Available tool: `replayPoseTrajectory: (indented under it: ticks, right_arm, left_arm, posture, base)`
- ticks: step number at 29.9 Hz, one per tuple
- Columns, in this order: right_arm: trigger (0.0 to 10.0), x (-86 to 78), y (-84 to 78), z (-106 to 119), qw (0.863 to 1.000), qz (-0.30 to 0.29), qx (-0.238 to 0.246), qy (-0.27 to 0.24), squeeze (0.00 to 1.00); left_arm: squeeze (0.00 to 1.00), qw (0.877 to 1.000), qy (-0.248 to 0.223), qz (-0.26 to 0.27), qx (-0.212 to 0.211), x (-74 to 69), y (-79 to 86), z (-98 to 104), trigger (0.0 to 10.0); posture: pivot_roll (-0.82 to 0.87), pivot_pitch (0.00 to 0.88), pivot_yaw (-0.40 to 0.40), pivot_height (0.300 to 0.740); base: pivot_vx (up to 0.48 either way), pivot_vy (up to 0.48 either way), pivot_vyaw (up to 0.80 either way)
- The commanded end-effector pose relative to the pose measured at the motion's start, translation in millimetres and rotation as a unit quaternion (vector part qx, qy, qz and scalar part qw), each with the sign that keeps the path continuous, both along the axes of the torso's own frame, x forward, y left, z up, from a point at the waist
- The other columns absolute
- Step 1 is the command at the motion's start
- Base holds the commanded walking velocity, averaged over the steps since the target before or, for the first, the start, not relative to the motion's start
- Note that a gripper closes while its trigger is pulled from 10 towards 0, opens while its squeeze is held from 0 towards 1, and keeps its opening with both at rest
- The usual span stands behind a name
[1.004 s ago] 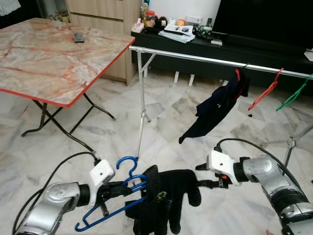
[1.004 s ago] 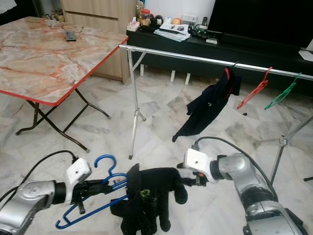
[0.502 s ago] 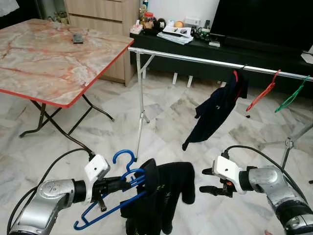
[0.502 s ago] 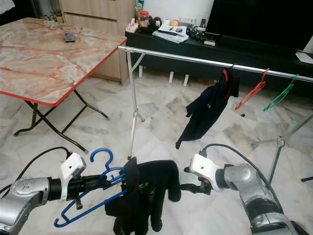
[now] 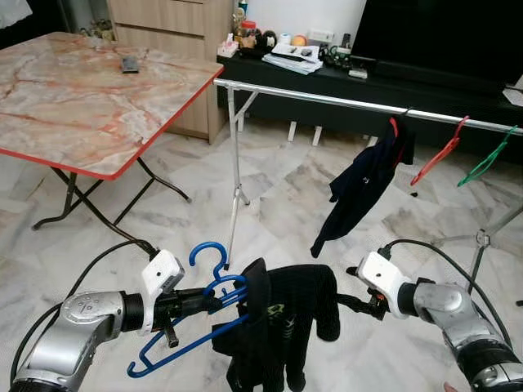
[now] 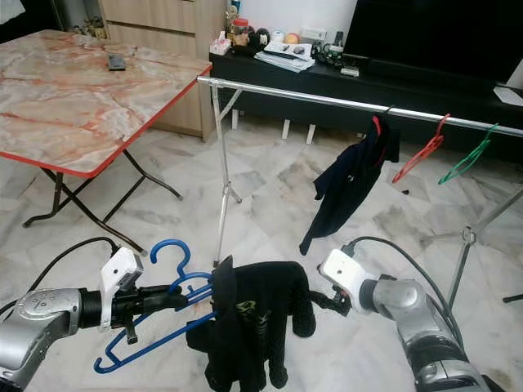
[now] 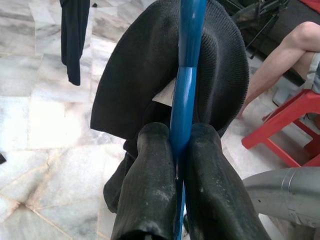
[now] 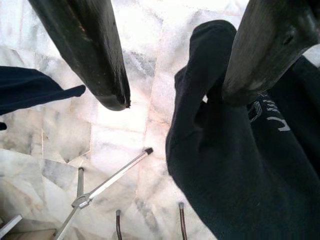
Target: Hang hanger
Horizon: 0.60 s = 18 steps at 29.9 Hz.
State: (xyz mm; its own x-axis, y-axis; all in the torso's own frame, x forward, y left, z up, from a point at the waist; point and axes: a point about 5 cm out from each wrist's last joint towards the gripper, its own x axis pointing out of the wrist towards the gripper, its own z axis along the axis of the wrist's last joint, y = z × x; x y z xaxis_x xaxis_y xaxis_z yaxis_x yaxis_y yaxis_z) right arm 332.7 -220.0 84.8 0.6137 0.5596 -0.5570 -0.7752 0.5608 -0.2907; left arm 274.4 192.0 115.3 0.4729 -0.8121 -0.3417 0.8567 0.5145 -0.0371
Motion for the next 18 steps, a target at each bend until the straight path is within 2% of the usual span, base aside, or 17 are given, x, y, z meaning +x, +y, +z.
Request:
replayPoseTrajectory:
  ticks: [1, 10, 18]
  right_arm:
    - [10.0, -0.8, -1.9, -1.8, 1.000, -0.011, 0.005, 0.005, 0.00]
    - [10.0, -5.1, 7.3, -10.2, 0.999, 0.002, 0.025, 0.027, 0.00]
    - [10.0, -3.7, 8.5, -12.0, 0.999, -0.017, 0.026, 0.020, 0.00]
  left_arm:
    - [0.00, 0.999, -0.028, -0.020, -0.019, 3.8, -5.3, 17.4, 0.0]
    - [0.00, 0.998, -0.038, -0.039, -0.039, 4.1, -12.6, 27.0, 0.0]
    - [0.00, 0.995, -0.044, -0.070, -0.049, 0.1, -18.8, 35.9, 0.0]
  posture:
    - [0.08, 0.073, -0.069, 0.740]
    - [0.08, 0.077, -0.066, 0.740]
    - [0.08, 0.080, -0.063, 0.740]
  base:
    - [0.000, 0.000, 0.00]
    - [0.000, 0.000, 0.00]
    - [0.000, 0.000, 0.00]
